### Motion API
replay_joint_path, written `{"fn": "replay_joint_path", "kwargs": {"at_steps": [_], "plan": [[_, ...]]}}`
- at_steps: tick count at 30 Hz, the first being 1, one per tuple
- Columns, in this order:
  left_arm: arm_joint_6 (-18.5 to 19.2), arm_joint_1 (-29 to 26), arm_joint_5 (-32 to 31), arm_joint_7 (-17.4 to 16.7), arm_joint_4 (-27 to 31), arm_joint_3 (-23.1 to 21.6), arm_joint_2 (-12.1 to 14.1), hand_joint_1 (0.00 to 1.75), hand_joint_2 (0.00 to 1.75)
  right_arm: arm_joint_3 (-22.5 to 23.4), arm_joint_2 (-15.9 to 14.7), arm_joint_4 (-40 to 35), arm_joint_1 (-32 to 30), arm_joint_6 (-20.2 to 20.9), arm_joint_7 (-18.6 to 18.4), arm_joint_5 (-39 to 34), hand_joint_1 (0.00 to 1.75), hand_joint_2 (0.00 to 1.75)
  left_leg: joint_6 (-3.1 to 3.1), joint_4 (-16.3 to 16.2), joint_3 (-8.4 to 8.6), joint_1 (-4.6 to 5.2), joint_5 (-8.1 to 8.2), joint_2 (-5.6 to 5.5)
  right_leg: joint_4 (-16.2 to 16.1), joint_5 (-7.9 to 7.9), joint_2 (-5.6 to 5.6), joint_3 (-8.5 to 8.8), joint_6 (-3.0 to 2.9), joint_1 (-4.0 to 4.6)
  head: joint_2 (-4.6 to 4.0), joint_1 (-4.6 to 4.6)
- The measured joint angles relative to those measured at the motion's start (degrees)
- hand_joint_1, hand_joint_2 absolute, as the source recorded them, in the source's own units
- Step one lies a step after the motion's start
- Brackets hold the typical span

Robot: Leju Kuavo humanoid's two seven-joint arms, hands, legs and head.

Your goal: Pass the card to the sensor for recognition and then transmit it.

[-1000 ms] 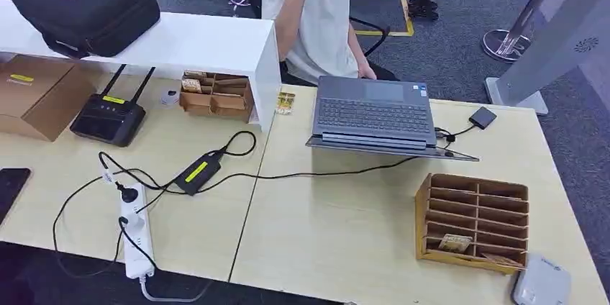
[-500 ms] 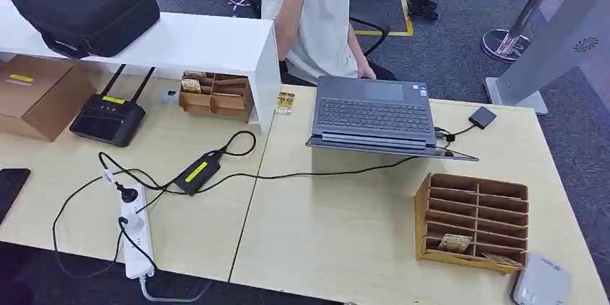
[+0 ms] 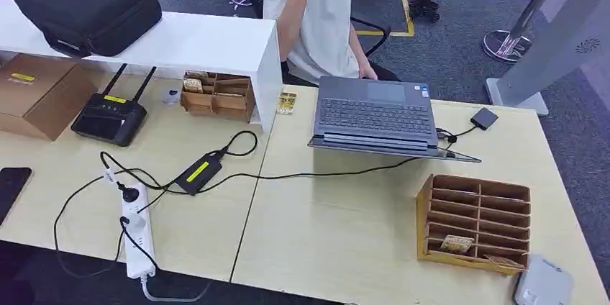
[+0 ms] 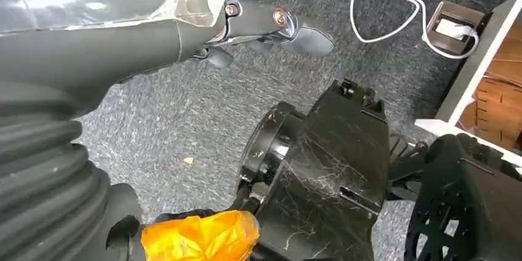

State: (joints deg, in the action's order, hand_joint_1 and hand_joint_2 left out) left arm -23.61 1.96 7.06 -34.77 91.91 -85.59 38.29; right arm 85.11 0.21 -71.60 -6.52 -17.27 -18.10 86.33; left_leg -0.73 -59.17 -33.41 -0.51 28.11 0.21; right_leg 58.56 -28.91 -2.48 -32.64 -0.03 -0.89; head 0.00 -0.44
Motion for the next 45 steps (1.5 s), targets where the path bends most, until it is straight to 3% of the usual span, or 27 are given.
{"fn": "replay_joint_path", "kwargs": {"at_steps": [5,16,24,29,32,36,41,43,45], "plan": [[0.02,0.00,0.07,0.02,0.00,0.00,0.00,0.00,1.75,2.54,-5.41,-1.12,0.06,0.13,1.27,-0.04,0.00,1.75,0.00,0.00,0.03,-0.06,0.00,0.00,-0.01,0.00,0.00,0.02,0.00,0.05,0.00,0.02],[0.09,-0.01,0.20,0.11,0.00,0.00,-0.02,0.00,1.75,3.76,-7.81,-1.38,0.11,0.02,1.60,-0.09,0.00,1.75,-0.01,0.01,0.07,-0.08,-0.01,0.01,0.02,-0.01,0.01,0.03,-0.02,0.08,0.00,0.02],[0.28,-0.08,1.09,0.52,0.00,0.00,-0.15,0.00,1.75,3.92,-14.13,-0.50,0.11,-0.05,5.76,-0.11,0.00,1.75,0.00,0.00,0.09,-0.03,0.00,0.04,0.01,-0.01,0.02,0.03,-0.01,0.03,0.00,0.02],[0.33,-0.08,1.18,0.61,0.00,0.00,-0.15,0.00,1.75,4.03,-17.23,0.43,0.12,-0.44,6.51,-0.13,0.00,1.75,0.00,0.00,0.10,-0.04,0.00,0.03,0.01,-0.01,0.01,0.03,-0.01,0.04,0.00,0.02],[0.33,-0.08,1.18,0.66,0.00,0.00,-0.20,0.00,1.75,4.03,-18.83,0.85,0.28,-4.24,11.41,-2.49,0.00,1.75,0.00,0.01,0.12,-0.03,0.00,0.07,0.03,-0.01,0.07,0.02,-0.01,0.03,0.00,0.00],[0.33,-0.08,1.16,0.70,0.00,0.00,-0.22,0.00,1.75,4.05,-21.32,0.85,0.63,-4.55,13.51,-4.13,0.00,1.75,0.00,0.01,0.15,-0.07,0.00,0.10,0.03,-0.01,0.07,0.03,-0.02,0.07,0.00,0.04],[0.24,-0.07,-0.05,0.44,0.00,0.02,-0.24,0.00,1.75,4.05,-25.24,0.85,3.29,-6.29,23.64,-14.70,0.00,1.75,0.00,0.01,0.17,-0.02,0.00,0.22,0.06,0.01,0.21,0.03,-0.02,0.02,0.00,0.02],[0.04,-0.07,-1.10,-0.07,0.04,0.09,-0.22,0.00,1.75,4.05,-27.21,0.63,5.70,-2.83,27.35,-24.31,0.00,1.75,0.00,0.01,0.19,-0.03,0.00,0.25,0.06,0.02,0.24,0.05,-0.01,0.03,0.00,0.04],[-0.39,-0.08,-2.25,-1.43,0.61,0.11,-0.11,0.00,1.75,3.83,-28.34,-0.39,7.96,1.63,28.68,-36.81,0.00,1.75,0.01,0.01,0.19,-0.03,-0.01,0.18,0.06,0.03,0.18,0.07,0.00,0.03,0.00,0.02]]}}
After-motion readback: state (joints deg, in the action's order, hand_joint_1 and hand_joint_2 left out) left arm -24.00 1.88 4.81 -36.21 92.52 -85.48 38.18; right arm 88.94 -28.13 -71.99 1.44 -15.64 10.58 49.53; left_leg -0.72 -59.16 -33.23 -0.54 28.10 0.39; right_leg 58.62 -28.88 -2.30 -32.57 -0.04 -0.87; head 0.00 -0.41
